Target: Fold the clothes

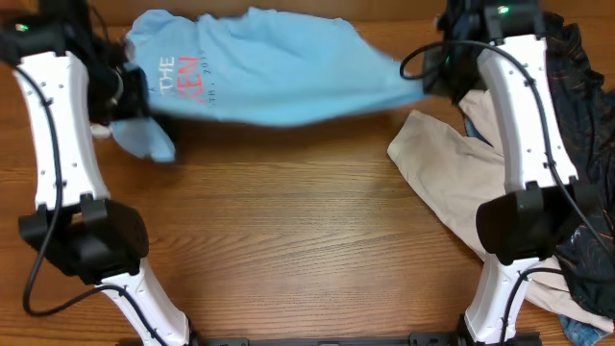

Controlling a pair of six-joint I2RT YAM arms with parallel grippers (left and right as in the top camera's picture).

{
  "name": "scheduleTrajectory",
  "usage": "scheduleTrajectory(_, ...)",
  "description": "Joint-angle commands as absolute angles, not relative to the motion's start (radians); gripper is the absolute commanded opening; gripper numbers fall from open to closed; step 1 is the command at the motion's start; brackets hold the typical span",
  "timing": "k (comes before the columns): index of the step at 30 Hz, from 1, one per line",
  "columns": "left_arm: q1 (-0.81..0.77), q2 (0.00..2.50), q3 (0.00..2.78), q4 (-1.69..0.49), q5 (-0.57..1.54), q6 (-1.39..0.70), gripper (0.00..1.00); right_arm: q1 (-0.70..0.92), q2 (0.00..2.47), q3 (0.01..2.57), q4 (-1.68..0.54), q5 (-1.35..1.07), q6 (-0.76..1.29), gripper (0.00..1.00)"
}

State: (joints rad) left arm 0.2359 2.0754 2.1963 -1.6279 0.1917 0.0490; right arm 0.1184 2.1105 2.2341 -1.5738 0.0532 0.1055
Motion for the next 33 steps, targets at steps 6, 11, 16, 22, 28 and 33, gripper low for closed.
scheduleTrajectory(6,0.235,2.054,1.832,-1.671,0.207,0.097,0.04,0.111,2.103,2.012,-1.623,0.024,0.097,0.04)
scheduleTrajectory(11,0.235,2.053,1.704,-1.650,0.134,0.018,0.04,0.111,2.103,2.003,-1.666,0.003,0.097,0.04)
scheduleTrajectory(16,0.237,2.024,1.620,-1.637,0.070,-0.054,0.04,0.111,2.098,1.985,-1.694,-0.041,0.095,0.04)
scheduleTrajectory(22,0.244,1.898,1.495,-1.614,0.009,-0.144,0.04,0.107,2.053,1.792,-1.655,-0.063,0.079,0.04)
scheduleTrajectory(28,0.256,1.759,1.387,-1.617,-0.116,-0.297,0.04,0.103,1.992,1.644,-1.600,-0.062,0.082,0.04)
scheduleTrajectory(33,0.298,1.659,1.367,-1.603,-0.116,-0.304,0.13,0.100,1.966,1.567,-1.550,-0.061,0.082,0.04)
